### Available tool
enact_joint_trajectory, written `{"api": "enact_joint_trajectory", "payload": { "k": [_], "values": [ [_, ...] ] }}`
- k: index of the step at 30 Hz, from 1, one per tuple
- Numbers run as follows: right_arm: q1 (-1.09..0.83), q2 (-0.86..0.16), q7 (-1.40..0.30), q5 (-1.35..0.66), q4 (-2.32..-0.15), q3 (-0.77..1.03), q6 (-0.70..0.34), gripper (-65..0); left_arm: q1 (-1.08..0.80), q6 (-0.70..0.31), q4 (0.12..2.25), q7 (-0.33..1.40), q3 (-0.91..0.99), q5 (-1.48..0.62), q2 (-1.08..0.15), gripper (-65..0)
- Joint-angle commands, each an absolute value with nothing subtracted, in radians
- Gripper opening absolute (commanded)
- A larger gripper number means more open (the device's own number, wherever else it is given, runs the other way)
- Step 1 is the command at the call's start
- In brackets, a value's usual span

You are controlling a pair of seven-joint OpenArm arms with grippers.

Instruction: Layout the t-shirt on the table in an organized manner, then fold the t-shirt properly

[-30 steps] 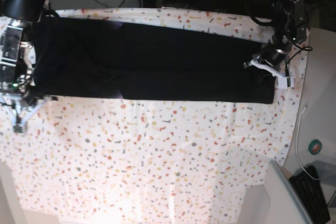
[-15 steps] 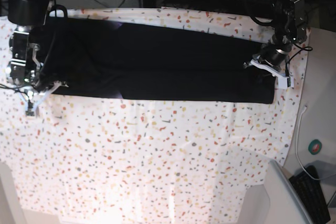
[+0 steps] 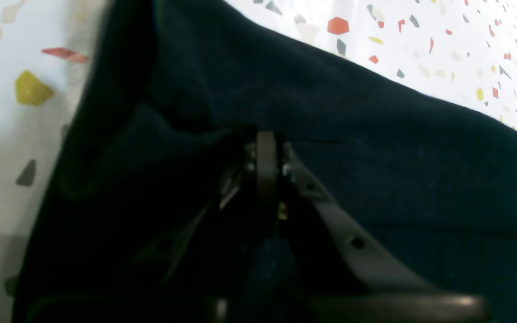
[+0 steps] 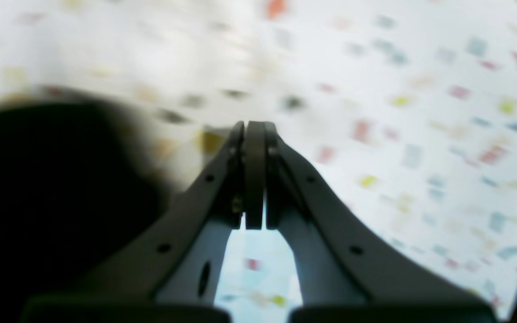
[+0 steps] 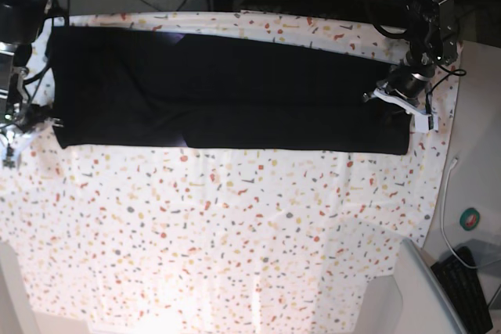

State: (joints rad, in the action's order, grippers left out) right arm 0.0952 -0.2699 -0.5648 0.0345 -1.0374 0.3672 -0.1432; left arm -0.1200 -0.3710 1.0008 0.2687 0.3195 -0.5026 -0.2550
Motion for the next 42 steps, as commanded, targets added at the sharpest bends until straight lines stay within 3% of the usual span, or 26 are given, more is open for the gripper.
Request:
{"api": "enact_joint_trajectory", "payload": {
  "k": [1,6,12,22,35,42],
  "values": [
    [0.111,-0.288,-0.549,0.033,-1.053,0.372,-0.139,-65.0,-0.147,-0.302,0.978,0.384,0.320,-0.420,-0.266,-65.0],
    [0.101,-0.277,-0.598,0.028,-1.152,0.374,-0.137,-65.0,-0.147,-0.302,0.983,0.386,0.320,-0.421,-0.266,-65.0],
    [0.027,-0.124,-0.700,0.028,-1.477,0.358,-0.142,-65.0,-0.147,-0.302,0.984,0.386,0.320,-0.420,-0.266,-65.0],
    [0.157,-0.097,-0.613,0.031,-1.129,0.278,-0.140,-65.0,-0.147,-0.302,0.978,0.386,0.320,-0.420,-0.266,-65.0],
    [0.147,-0.237,-0.591,0.028,-1.041,0.386,-0.139,-65.0,-0.148,-0.302,0.977,0.386,0.320,-0.420,-0.266,-65.0],
    [0.143,-0.240,-0.593,0.028,-1.081,0.387,-0.139,-65.0,-0.147,-0.302,0.987,0.387,0.321,-0.424,-0.266,-65.0]
  ]
}}
